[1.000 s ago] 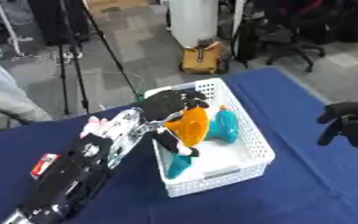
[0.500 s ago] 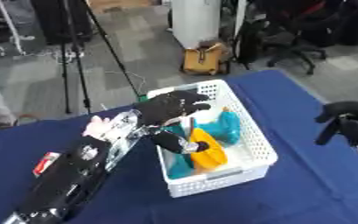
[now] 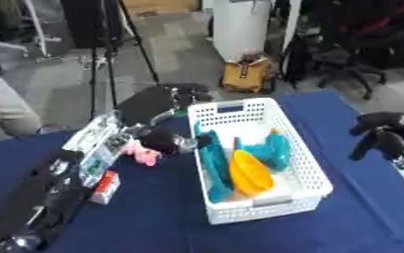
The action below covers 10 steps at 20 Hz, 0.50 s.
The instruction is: Pick up objects on the table and place them in the box.
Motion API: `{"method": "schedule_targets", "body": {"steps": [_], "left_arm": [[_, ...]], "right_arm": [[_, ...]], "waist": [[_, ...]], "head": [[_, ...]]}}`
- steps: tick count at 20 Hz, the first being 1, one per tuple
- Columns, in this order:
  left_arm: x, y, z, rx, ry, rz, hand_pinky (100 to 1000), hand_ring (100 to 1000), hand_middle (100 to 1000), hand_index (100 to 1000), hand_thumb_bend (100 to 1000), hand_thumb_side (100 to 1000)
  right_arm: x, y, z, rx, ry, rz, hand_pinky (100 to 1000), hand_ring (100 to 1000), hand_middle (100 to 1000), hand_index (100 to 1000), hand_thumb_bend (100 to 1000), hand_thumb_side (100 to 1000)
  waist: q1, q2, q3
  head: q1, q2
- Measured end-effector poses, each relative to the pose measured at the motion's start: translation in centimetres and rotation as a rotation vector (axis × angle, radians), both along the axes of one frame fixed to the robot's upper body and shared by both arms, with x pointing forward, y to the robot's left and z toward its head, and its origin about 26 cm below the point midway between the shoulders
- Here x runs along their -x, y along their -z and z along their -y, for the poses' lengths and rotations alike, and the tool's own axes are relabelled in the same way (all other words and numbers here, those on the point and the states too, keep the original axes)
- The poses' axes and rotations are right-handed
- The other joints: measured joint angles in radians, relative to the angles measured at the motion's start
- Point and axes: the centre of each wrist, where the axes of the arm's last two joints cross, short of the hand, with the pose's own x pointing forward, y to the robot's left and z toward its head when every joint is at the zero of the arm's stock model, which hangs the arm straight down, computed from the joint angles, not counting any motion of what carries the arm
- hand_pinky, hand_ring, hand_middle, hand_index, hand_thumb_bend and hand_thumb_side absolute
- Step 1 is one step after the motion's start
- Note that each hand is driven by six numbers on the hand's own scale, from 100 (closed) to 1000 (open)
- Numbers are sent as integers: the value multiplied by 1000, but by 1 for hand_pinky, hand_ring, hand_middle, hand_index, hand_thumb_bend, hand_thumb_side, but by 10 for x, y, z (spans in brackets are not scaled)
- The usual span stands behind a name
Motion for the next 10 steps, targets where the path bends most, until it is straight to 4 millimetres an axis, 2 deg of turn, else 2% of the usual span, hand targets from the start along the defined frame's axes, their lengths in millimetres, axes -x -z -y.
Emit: {"method": "schedule_targets", "body": {"steps": [2,3,5,7,8,10], "left_arm": [[28,-3,-35,148,-39,-12,631,661,817,849,447,815],[40,-5,-46,212,-51,-14,631,661,817,849,447,815],[62,-5,-64,315,-80,-22,615,648,815,843,411,828],[78,-4,-74,380,-103,-29,614,647,815,843,407,831],[83,-4,-76,401,-107,-28,594,629,815,844,357,873],[90,1,-80,444,-126,-44,585,623,818,849,327,905]], "right_arm": [[1,4,5,0,20,-12,498,486,625,780,148,608],[2,6,7,-1,31,-15,498,486,625,780,148,608],[4,7,12,-3,51,-17,498,485,624,780,148,609],[5,10,15,-6,69,-22,497,485,624,780,148,609],[5,10,16,-7,74,-22,497,485,624,780,149,609],[6,11,19,-8,86,-22,497,485,624,780,149,609]], "waist": [[-17,-7,45],[-25,-7,63],[-26,-7,103],[-27,-7,128],[-30,-7,133],[-36,-4,164]], "head": [[-14,19],[-18,26],[-24,36],[-25,40],[-25,43],[-25,52]]}}
